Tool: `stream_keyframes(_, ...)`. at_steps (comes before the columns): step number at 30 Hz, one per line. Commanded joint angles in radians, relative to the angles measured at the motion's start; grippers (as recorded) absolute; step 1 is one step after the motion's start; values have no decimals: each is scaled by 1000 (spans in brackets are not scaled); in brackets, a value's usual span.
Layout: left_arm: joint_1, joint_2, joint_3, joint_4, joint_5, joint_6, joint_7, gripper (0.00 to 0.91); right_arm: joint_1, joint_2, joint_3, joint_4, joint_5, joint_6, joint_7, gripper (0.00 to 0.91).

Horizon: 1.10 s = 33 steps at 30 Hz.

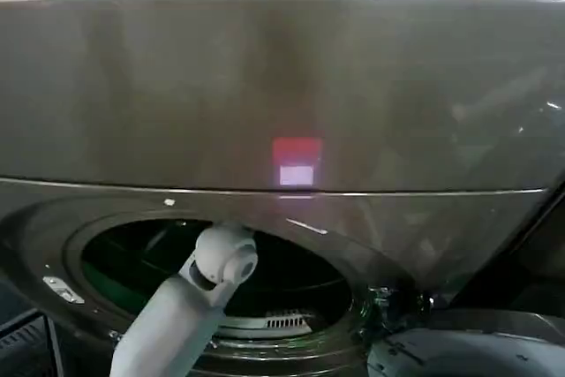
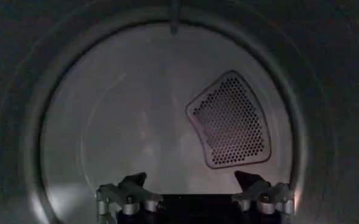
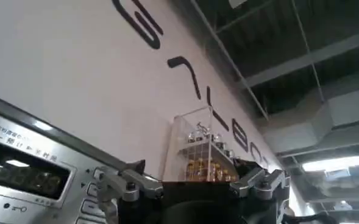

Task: Grasp the clothes from the dryer.

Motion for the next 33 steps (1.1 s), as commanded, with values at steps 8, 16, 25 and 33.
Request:
stream_keyframes(8,-206,-140,-27,493,80,-114,35,907,7,-7,-3,-7,0,1,-3,907)
stream_keyframes(16,-255,-183,-55,622,108,-164,57,907,10,-4,-4,-6,0,3,-5,907)
stream_keyframes(25,-328,-217,-97,809,136,-234,122,907,10,-2,-2,-1,6,3,-7,907)
stream_keyframes(33,-390,-221,-110,942,153,-252,268,907,9,1,7,2,22,2,-7,907)
